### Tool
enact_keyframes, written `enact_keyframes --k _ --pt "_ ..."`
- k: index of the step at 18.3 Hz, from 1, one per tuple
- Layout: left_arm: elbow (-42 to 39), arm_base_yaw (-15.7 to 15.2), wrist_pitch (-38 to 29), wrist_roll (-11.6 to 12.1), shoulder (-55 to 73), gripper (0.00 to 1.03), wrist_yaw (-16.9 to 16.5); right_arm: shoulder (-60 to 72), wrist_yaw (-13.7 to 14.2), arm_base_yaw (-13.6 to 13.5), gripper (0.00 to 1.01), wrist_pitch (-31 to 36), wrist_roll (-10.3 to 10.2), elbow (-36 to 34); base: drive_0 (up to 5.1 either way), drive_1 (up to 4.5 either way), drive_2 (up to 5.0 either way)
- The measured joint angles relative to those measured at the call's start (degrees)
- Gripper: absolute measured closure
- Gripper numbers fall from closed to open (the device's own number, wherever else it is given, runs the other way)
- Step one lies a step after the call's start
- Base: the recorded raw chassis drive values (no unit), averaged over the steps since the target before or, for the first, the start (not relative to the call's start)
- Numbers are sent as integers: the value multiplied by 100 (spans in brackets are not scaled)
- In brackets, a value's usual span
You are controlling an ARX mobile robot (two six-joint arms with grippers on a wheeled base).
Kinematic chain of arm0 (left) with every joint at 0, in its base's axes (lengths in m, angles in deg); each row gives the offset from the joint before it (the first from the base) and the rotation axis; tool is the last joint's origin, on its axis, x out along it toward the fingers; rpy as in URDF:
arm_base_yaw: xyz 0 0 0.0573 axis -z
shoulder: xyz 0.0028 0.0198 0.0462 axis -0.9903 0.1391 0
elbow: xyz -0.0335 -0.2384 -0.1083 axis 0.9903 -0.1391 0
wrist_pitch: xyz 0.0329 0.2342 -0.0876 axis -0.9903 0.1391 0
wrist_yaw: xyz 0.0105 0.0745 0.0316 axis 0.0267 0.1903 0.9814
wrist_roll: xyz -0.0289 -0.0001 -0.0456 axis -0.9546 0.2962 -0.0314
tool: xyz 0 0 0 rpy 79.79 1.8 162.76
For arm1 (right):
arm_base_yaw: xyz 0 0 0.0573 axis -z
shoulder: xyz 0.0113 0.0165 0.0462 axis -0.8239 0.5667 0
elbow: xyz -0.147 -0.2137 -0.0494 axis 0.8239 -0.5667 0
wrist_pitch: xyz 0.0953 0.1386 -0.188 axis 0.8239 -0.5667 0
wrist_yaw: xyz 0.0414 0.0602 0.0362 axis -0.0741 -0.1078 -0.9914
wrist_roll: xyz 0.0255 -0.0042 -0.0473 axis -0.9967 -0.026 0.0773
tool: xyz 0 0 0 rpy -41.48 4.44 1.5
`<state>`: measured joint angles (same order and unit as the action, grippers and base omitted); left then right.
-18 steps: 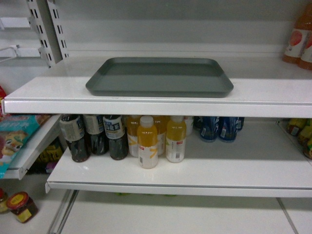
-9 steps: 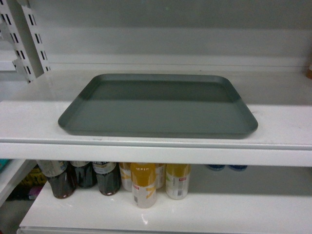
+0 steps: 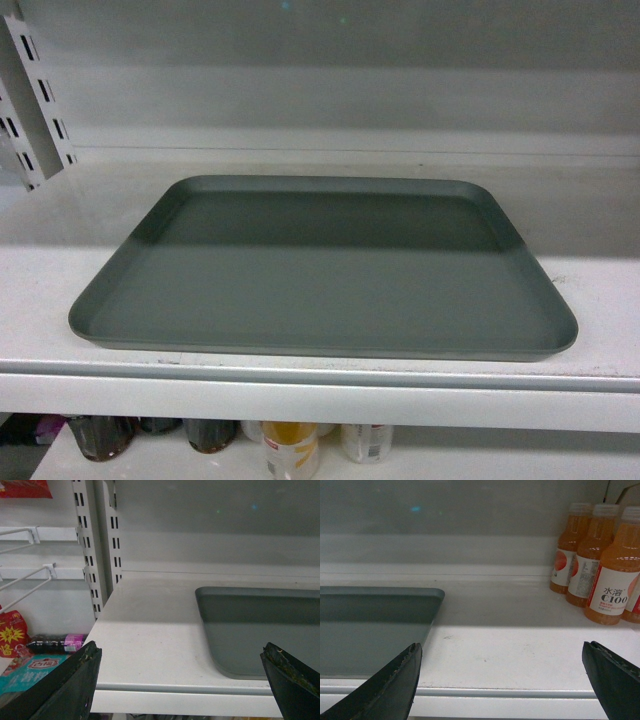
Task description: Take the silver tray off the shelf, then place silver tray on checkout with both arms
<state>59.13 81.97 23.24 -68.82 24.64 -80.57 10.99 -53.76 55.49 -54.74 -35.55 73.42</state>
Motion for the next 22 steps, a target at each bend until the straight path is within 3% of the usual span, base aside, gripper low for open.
enact_keyframes --k 7,8,9,10,13,16,22 --pt "0 0 0 0 0 5 0 0 0 0 3 0 0 0 -1 426 -428" --pt "114 170 448 -42 122 5 501 0 -2 0 3 2 0 0 -1 426 -428" --pt "286 529 772 -107 516 5 1169 15 57 -9 3 -48 -46 4 -1 426 -428" --pt "437 800 739 -103 962 5 1740 138 129 -44 3 -26 -197 9 -1 426 -428" --pt "557 850 385 -103 1429 5 2234 619 125 -35 3 337 -367 61 -1 426 -428" --pt "608 758 87 -107 1659 5 2350 929 103 -35 3 658 -452 114 -1 426 -428" --pt "772 673 -671 -105 2286 5 2218 1659 -96 -57 3 1408 -466 293 -1 426 -428"
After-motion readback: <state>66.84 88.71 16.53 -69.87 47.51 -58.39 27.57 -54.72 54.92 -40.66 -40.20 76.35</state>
